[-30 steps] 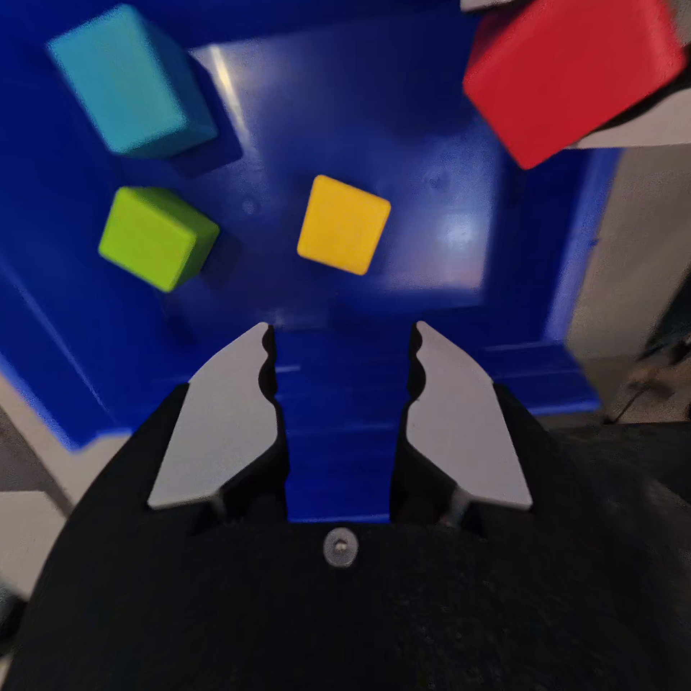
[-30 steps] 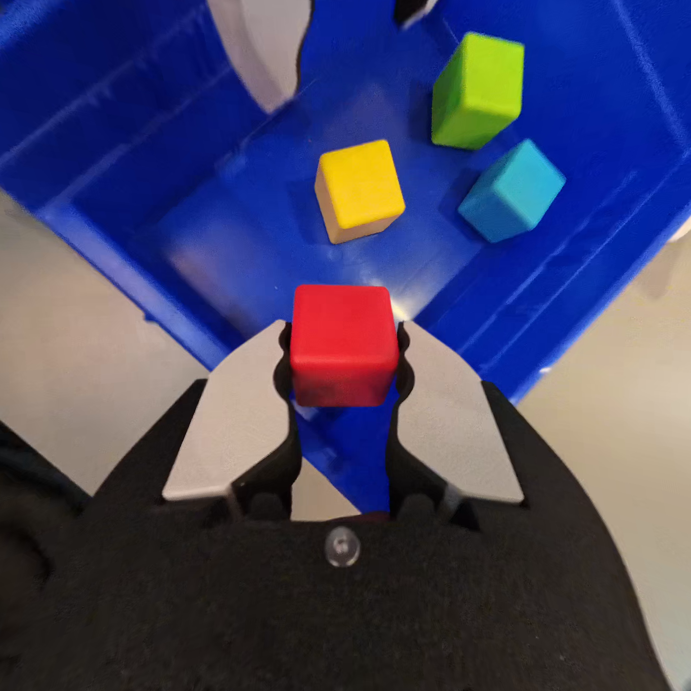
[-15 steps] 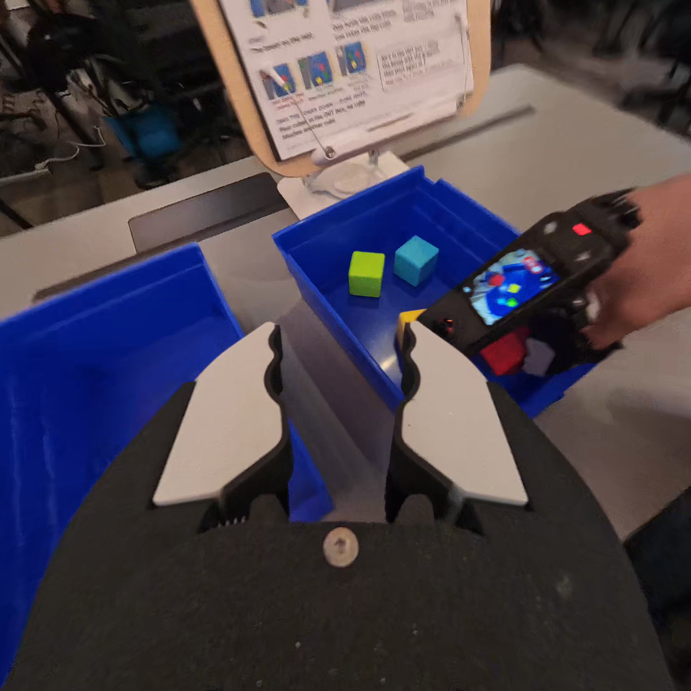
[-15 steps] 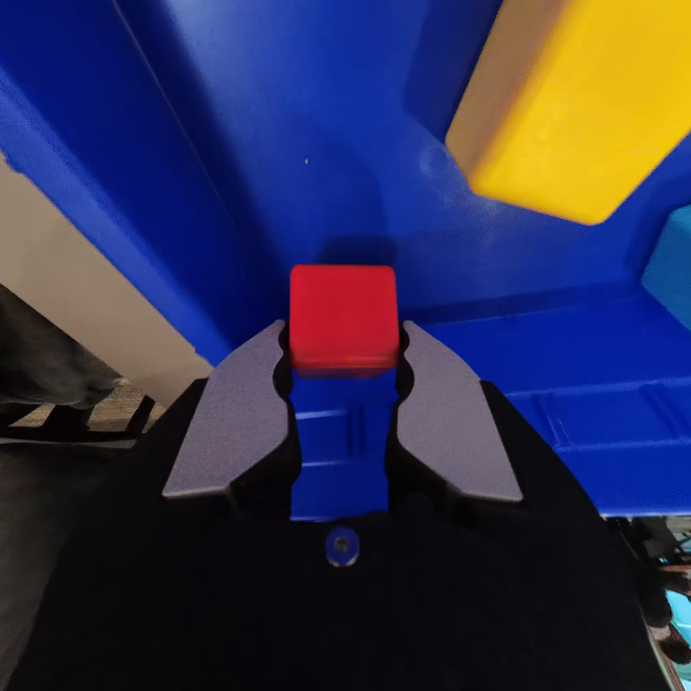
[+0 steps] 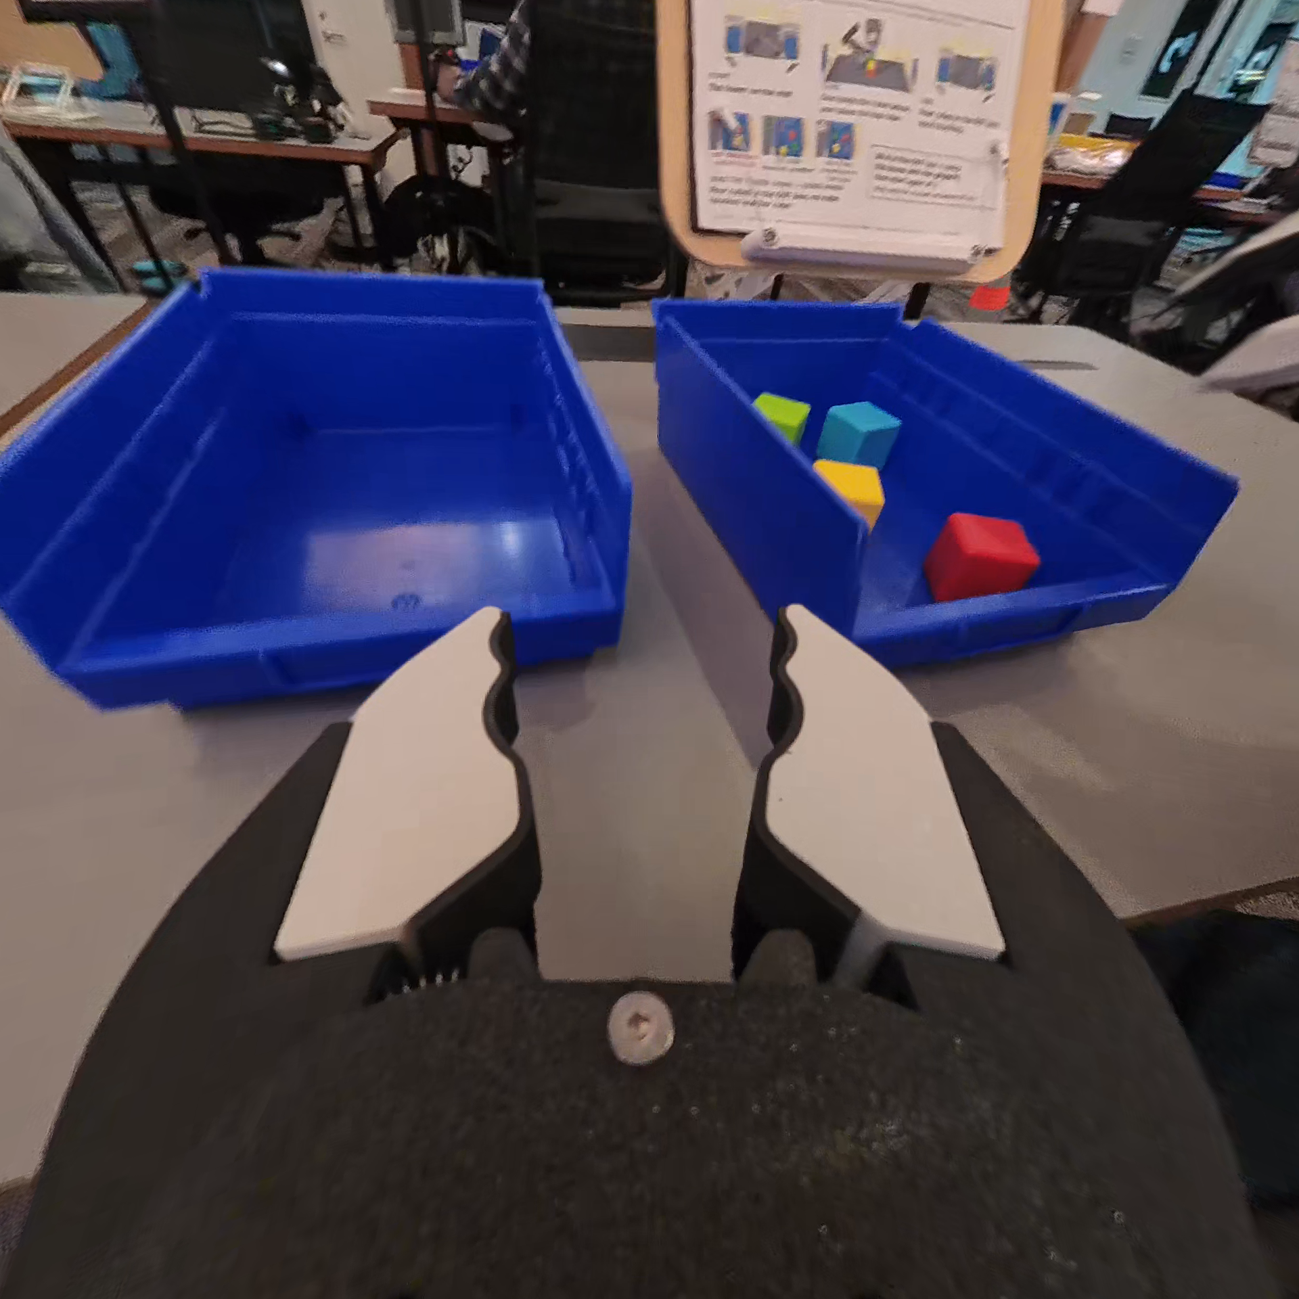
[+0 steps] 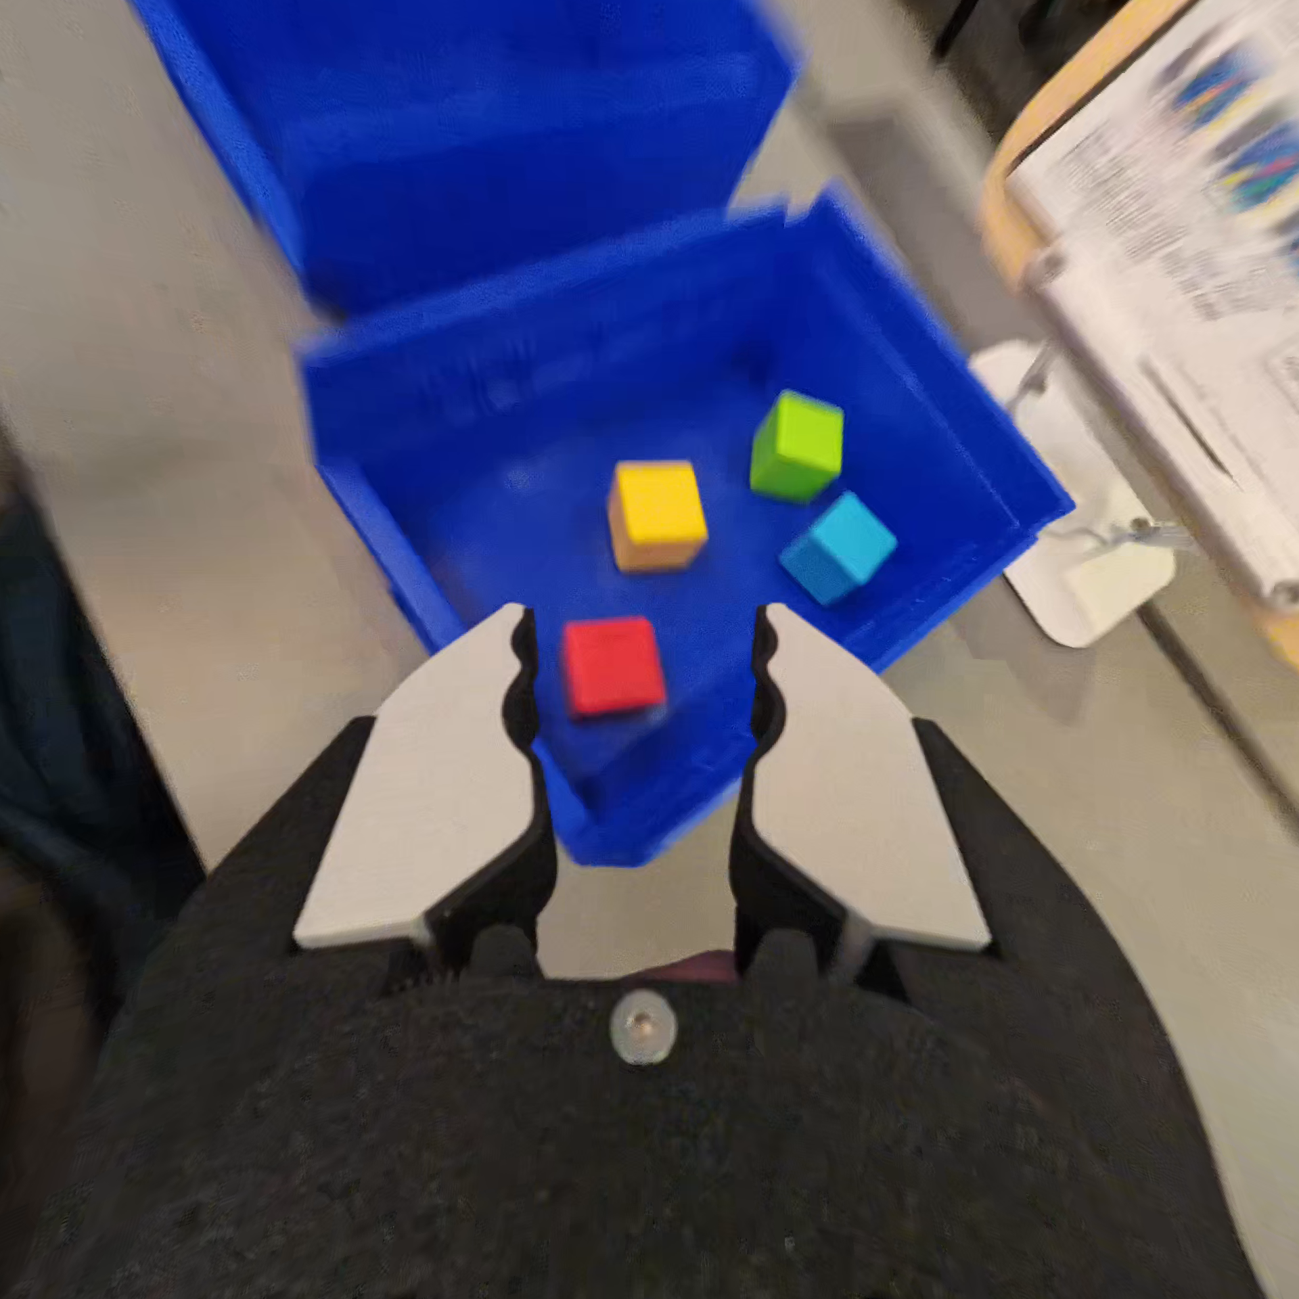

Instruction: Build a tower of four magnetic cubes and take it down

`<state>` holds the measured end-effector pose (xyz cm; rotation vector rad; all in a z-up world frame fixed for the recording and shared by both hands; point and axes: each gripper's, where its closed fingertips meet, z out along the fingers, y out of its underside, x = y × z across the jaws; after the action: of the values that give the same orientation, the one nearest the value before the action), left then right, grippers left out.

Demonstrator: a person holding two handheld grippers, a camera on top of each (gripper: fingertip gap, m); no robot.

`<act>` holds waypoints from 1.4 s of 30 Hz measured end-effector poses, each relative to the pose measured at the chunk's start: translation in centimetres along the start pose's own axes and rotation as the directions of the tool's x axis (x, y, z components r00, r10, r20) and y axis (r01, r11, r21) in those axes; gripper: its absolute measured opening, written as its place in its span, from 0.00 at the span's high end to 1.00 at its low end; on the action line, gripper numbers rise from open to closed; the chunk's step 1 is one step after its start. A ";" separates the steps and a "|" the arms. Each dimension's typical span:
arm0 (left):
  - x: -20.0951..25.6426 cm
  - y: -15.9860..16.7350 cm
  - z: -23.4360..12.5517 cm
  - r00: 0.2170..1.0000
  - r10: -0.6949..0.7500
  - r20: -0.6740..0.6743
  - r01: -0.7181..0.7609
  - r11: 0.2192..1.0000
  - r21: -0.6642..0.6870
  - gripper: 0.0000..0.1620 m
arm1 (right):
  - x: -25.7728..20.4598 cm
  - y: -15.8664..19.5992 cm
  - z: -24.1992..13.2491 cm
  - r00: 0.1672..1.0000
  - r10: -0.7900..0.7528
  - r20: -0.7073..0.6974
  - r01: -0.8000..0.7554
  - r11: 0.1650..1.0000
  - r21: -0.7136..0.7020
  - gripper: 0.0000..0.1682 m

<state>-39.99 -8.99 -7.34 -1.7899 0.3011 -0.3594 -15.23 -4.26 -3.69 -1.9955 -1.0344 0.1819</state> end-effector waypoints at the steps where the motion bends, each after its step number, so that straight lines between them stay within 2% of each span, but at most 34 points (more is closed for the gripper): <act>1: -0.3 0.7 -0.4 1.000 -0.017 0.009 0.017 1.000 -0.006 0.57 | -1.3 -0.2 -1.5 0.994 0.104 0.013 -0.105 0.980 0.169 0.64; 2: -0.5 1.3 -0.8 0.999 -0.039 0.006 0.039 0.999 -0.008 0.56 | -2.8 -0.1 -2.8 0.977 0.207 0.054 -0.213 0.919 0.333 0.66; 3: -0.7 1.8 -1.2 0.998 -0.056 0.005 0.056 0.998 -0.010 0.55 | -4.2 0.7 -3.9 0.945 0.312 0.099 -0.321 0.822 0.471 0.71; 4: -1.1 2.2 -1.5 0.998 -0.065 0.021 0.065 0.998 -0.006 0.56 | -5.8 2.2 -4.5 0.920 0.368 0.139 -0.380 0.744 0.549 0.74; 7: -4.1 2.8 -1.9 0.988 -0.036 0.148 0.037 0.999 -0.001 0.60 | -8.0 7.6 -4.4 0.895 0.445 0.038 -0.385 0.725 0.571 0.73; 9: -8.2 1.8 -1.9 0.958 -0.020 0.287 0.023 1.000 -0.004 0.60 | -9.5 8.1 -5.5 0.875 0.472 0.105 -0.433 0.670 0.602 0.73; 11: -13.6 1.1 -1.4 0.900 0.009 0.435 0.019 0.998 -0.061 0.57 | -10.4 7.7 -6.1 0.886 0.449 0.115 -0.420 0.674 0.608 0.73; 13: -18.1 1.1 0.1 0.863 0.038 0.503 0.039 0.989 -0.142 0.52 | -11.1 7.1 -5.9 0.925 0.371 0.081 -0.344 0.728 0.593 0.73; 15: -21.6 1.4 2.2 0.851 -0.004 0.526 0.113 0.978 -0.175 0.49 | -11.6 7.0 -5.2 0.949 0.310 0.053 -0.284 0.775 0.564 0.73; 17: -22.8 1.4 4.6 0.881 -0.097 0.462 0.191 0.968 -0.160 0.52 | -12.4 7.2 -4.6 0.955 0.287 0.072 -0.280 0.795 0.539 0.73; 18: -22.8 1.5 5.8 0.899 -0.140 0.415 0.223 0.962 -0.159 0.54 | -12.7 7.2 -4.5 0.954 0.288 0.087 -0.289 0.795 0.533 0.73; 19: -22.6 1.7 6.7 0.914 -0.173 0.368 0.248 0.954 -0.168 0.64 | -13.1 7.3 -4.3 0.951 0.289 0.107 -0.301 0.796 0.525 0.73; 20: -21.8 1.8 7.4 0.935 -0.186 0.303 0.249 0.950 -0.186 0.81 | -13.4 7.3 -4.2 0.950 0.288 0.124 -0.310 0.800 0.514 0.73; 21: -21.3 1.8 7.6 0.944 -0.195 0.265 0.250 0.949 -0.193 0.94 | -13.7 7.3 -3.9 0.950 0.284 0.131 -0.311 0.805 0.505 0.73; 22: -21.1 1.8 7.3 0.944 -0.188 0.270 0.245 0.950 -0.193 0.97 | -13.9 7.3 -3.7 0.951 0.283 0.127 -0.308 0.809 0.500 0.73; 25: -19.7 2.4 5.4 0.938 -0.121 0.326 0.196 0.958 -0.209 0.98 | -14.1 6.5 -2.4 0.942 0.320 0.103 -0.328 0.807 0.491 0.73; 29: -16.5 4.0 -0.2 0.894 -0.073 0.442 0.174 0.966 -0.192 0.98 | -15.7 3.7 1.2 0.917 0.389 0.082 -0.383 0.810 0.443 0.72; 32: -14.2 5.1 -4.5 0.860 -0.070 0.505 0.174 0.971 -0.162 0.98 | -18.4 0.0 4.5 0.921 0.372 0.117 -0.386 0.828 0.408 0.69; 34: -13.1 5.7 -6.9 0.846 -0.076 0.528 0.178 0.973 -0.145 0.98 | -19.2 -1.7 6.7 0.928 0.367 0.068 -0.365 0.851 0.377 0.70; 37: -12.1 6.3 -9.8 0.838 -0.120 0.532 0.200 0.975 -0.094 0.97 | -20.2 -4.4 8.8 0.924 0.374 0.079 -0.375 0.845 0.382 0.72; 39: -11.5 6.5 -11.1 0.838 -0.154 0.523 0.215 0.975 -0.057 0.98 | -20.7 -5.2 9.9 0.937 0.347 0.048 -0.340 0.865 0.370 0.78; 40: -11.0 6.5 -11.3 0.843 -0.146 0.518 0.199 0.979 -0.047 0.98 | -21.3 -5.3 10.5 0.940 0.339 0.048 -0.334 0.876 0.347 0.86; 41: -10.8 6.3 -11.5 0.841 -0.106 0.530 0.156 0.986 -0.050 0.98 | -21.2 -5.1 11.1 0.935 0.355 0.006 -0.338 0.884 0.323 0.88; 42: -10.7 5.9 -11.7 0.832 -0.066 0.550 0.115 0.992 -0.056 0.98 | -20.5 -4.9 11.1 0.925 0.374 -0.063 -0.336 0.885 0.321 0.97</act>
<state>-54.50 -16.69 -11.29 -1.9123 -0.1818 0.1162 -36.63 -10.78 -11.87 -1.8670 -0.5143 0.3875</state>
